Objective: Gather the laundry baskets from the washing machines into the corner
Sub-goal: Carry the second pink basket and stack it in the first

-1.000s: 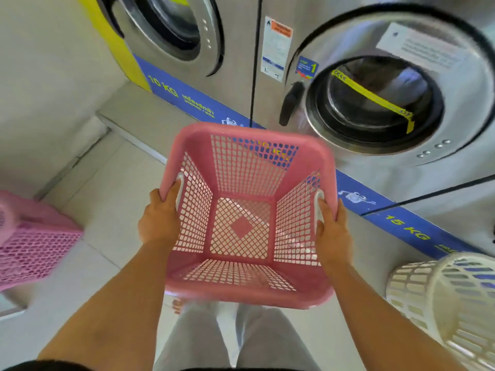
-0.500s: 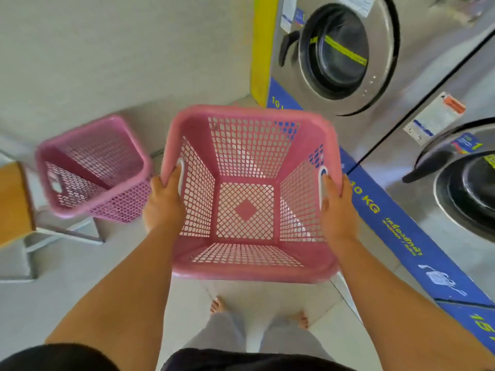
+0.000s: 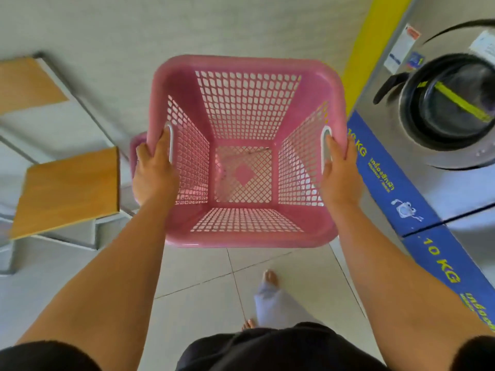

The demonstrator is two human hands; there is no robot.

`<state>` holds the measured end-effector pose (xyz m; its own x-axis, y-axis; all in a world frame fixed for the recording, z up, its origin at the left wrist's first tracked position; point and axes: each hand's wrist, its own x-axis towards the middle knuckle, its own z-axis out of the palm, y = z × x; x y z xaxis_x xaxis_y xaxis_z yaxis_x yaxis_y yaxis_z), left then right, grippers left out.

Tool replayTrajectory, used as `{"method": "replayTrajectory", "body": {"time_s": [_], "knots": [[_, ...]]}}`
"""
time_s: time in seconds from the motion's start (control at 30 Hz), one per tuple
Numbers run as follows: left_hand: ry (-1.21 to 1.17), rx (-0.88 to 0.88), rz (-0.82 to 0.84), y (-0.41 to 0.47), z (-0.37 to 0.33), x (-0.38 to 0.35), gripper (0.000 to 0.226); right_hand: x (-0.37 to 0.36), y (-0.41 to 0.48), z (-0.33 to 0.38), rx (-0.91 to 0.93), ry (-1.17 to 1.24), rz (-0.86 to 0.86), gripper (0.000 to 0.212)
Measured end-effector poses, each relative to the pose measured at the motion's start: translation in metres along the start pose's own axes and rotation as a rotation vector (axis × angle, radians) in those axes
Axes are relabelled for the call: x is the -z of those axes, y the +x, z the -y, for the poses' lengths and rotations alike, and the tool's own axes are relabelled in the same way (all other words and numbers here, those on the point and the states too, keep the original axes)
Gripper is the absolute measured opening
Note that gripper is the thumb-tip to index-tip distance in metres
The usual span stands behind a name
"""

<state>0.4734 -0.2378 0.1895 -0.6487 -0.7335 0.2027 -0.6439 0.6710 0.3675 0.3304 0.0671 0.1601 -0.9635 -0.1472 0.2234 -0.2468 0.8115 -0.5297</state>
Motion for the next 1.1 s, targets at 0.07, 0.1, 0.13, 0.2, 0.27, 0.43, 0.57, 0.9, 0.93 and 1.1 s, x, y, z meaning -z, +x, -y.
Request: {"method": "replayTrajectory", "body": {"time_s": [0.07, 0.1, 0.13, 0.2, 0.27, 0.43, 0.57, 0.9, 0.93, 1.1], "knots": [[-0.014, 0.022, -0.07, 0.023, 0.008, 0.009, 0.067, -0.008, 0.023, 0.025, 0.041, 0.018, -0.027, 0.065], [-0.017, 0.031, -0.106, 0.035, 0.012, 0.013, 0.066, -0.013, 0.034, 0.037, 0.06, 0.031, -0.039, 0.066], [-0.022, 0.038, -0.143, 0.046, 0.017, 0.017, 0.065, -0.018, 0.044, 0.048, 0.079, 0.043, -0.051, 0.066], [-0.035, 0.052, -0.217, 0.066, 0.026, 0.021, 0.064, -0.031, 0.065, 0.069, 0.123, 0.071, -0.078, 0.065], [-0.043, 0.079, -0.276, 0.082, 0.036, 0.024, 0.063, -0.046, 0.083, 0.089, 0.162, 0.112, -0.103, 0.065], [-0.018, 0.188, -0.38, 0.11, 0.066, 0.023, 0.061, -0.091, 0.116, 0.134, 0.26, 0.163, -0.07, 0.063], [-0.006, 0.264, -0.388, 0.124, 0.099, 0.015, 0.061, -0.131, 0.128, 0.161, 0.304, 0.17, 0.005, 0.061], [-0.027, 0.338, -0.07, 0.194, 0.191, -0.048, 0.062, -0.241, 0.141, 0.205, 0.247, 0.048, 0.231, 0.064], [-0.033, 0.334, -0.019, 0.205, 0.201, -0.056, 0.062, -0.255, 0.144, 0.208, 0.243, 0.02, 0.253, 0.064], [-0.036, 0.348, 0.172, 0.25, 0.244, -0.092, 0.061, -0.319, 0.156, 0.221, 0.175, -0.072, 0.371, 0.059]]}}
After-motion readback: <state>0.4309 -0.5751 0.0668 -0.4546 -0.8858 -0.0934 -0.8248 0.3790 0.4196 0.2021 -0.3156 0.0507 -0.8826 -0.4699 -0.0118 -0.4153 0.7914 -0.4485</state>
